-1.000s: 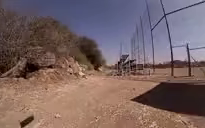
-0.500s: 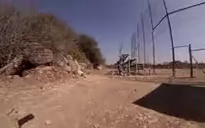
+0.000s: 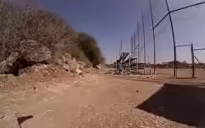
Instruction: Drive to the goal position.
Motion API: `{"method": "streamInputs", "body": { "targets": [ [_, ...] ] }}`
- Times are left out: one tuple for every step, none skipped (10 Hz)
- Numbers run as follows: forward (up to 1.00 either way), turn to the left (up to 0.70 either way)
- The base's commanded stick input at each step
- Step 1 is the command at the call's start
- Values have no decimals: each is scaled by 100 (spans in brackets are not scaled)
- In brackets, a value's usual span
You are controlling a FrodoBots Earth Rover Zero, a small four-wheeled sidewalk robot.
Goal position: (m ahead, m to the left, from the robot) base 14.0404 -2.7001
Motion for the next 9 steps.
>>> {"method": "streamInputs", "body": {
  "targets": [
    [50,0],
    [50,0],
    [50,0],
    [50,0],
    [50,0],
    [50,0],
    [50,0],
    [50,0],
    [50,0]
  ]
}}
